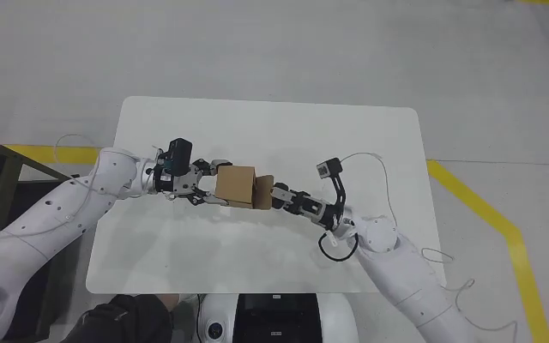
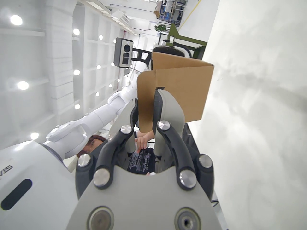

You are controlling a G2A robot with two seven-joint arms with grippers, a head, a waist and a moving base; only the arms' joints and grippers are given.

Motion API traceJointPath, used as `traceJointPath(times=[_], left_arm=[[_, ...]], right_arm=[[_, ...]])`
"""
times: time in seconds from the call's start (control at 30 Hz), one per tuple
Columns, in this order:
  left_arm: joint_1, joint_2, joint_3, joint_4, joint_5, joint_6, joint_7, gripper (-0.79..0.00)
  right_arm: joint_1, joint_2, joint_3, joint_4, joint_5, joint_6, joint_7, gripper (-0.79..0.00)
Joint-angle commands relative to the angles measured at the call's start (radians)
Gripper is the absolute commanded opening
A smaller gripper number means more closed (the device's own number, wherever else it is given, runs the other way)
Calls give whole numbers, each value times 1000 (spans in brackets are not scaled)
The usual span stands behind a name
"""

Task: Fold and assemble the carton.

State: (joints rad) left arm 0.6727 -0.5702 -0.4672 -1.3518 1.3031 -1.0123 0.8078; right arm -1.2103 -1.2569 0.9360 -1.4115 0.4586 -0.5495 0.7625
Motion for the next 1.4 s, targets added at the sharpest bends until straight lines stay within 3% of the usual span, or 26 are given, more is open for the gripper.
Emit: traceJointPath(times=[0.0, 0.17, 0.43, 0.83, 1.37], left_arm=[[2, 1, -3, -2, 1, 0, 0, -314], [8, 2, -10, -1, -1, 0, 0, -317], [16, 4, -20, -9, 0, 0, 0, -317], [29, 8, -38, -19, 4, 0, 0, -320], [52, 12, -69, -34, 8, 0, 0, -342]], right_arm=[[4, -3, -4, 15, 46, -3, 16, -671], [17, -9, -11, 46, 71, -9, 32, -665], [22, -15, -21, 57, 32, -3, 15, -742], [21, -17, -17, 37, -73, -1, -26, -600], [19, -21, -18, 19, -157, 21, -72, -573]])
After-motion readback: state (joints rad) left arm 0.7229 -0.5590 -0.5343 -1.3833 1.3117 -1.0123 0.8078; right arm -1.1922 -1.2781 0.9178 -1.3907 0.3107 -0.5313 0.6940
